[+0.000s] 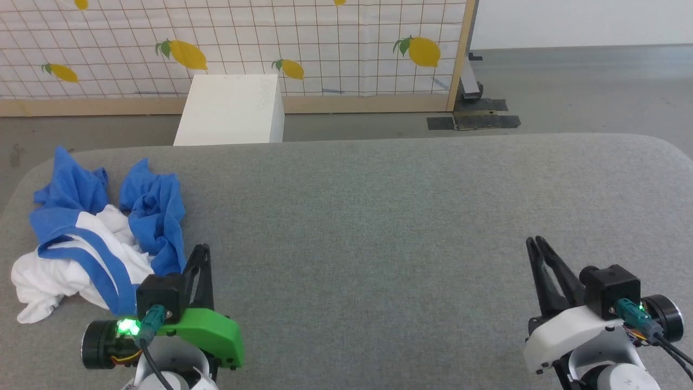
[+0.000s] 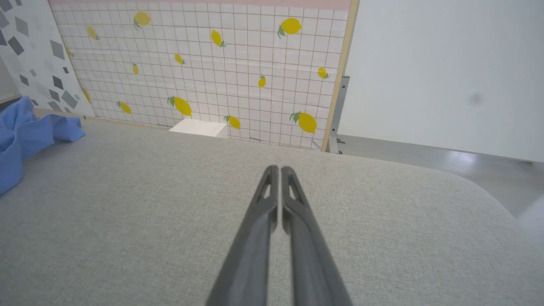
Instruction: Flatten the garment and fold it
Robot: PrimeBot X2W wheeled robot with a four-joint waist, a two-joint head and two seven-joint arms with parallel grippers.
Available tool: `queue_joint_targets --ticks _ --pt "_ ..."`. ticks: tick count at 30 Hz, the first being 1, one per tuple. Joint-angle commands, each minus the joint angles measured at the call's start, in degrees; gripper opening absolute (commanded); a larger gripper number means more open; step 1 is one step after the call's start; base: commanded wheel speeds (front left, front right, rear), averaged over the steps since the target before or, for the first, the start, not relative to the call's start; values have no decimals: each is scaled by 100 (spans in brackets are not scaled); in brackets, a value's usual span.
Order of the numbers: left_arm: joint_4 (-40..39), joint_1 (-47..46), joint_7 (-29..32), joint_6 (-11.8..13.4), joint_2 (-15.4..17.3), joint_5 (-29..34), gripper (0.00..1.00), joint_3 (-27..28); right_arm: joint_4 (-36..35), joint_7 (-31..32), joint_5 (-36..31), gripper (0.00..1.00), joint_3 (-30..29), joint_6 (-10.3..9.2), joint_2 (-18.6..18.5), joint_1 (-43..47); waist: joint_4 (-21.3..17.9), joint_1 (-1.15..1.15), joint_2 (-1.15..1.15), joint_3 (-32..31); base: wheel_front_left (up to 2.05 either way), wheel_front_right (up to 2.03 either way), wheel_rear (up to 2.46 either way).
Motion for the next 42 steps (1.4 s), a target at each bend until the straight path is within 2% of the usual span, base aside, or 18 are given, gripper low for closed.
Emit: queue_joint_targets --ticks 1,20,42 --pt "1 1 -3 0 0 -3 100 -7 3 -3 6 100 -2 0 0 3 0 0 0 0 0 0 0" --pt "139 27 -217 47 -5 -166 100 -72 127 -219 305 100 -99 -1 1 109 64 0 0 1 0 0 0" --pt "312 80 -512 128 -11 -405 100 -58 386 -515 657 100 -157 -3 2 177 792 0 0 25 0 0 0"
